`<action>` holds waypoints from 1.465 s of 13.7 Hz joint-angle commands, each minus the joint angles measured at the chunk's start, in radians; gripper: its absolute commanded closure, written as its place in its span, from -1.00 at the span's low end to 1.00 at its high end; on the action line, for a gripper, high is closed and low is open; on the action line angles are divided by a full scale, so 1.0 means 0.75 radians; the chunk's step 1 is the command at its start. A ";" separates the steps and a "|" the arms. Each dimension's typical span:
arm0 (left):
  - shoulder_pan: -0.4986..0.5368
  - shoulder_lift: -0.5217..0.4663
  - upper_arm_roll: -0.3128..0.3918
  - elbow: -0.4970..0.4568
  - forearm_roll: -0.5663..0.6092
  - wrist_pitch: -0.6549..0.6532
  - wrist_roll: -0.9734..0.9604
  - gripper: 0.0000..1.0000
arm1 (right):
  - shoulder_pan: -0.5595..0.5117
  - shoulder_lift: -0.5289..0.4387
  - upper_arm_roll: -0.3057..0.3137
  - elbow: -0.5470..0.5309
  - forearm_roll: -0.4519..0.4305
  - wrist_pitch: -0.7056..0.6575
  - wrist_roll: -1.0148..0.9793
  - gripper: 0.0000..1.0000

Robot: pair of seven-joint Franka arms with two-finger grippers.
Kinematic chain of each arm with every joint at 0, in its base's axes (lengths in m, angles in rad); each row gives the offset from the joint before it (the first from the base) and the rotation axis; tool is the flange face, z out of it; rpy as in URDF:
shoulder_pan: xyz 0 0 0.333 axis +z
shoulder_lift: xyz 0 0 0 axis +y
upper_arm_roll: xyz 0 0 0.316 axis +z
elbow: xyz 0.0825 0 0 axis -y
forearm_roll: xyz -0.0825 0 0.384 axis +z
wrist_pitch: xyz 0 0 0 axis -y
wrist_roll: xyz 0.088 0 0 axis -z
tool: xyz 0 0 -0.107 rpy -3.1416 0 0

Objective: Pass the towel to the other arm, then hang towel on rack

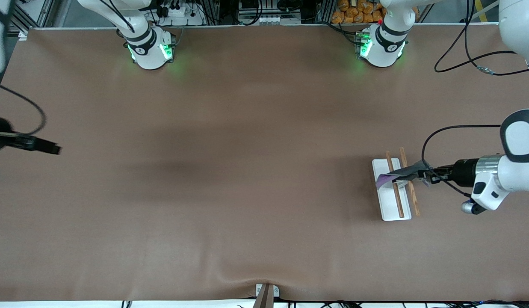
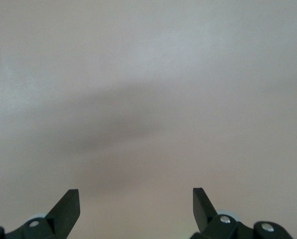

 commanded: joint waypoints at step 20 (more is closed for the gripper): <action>0.009 0.109 0.011 -0.003 -0.160 0.089 0.017 -1.00 | 0.088 -0.286 0.037 -0.278 -0.084 0.182 0.073 -1.00</action>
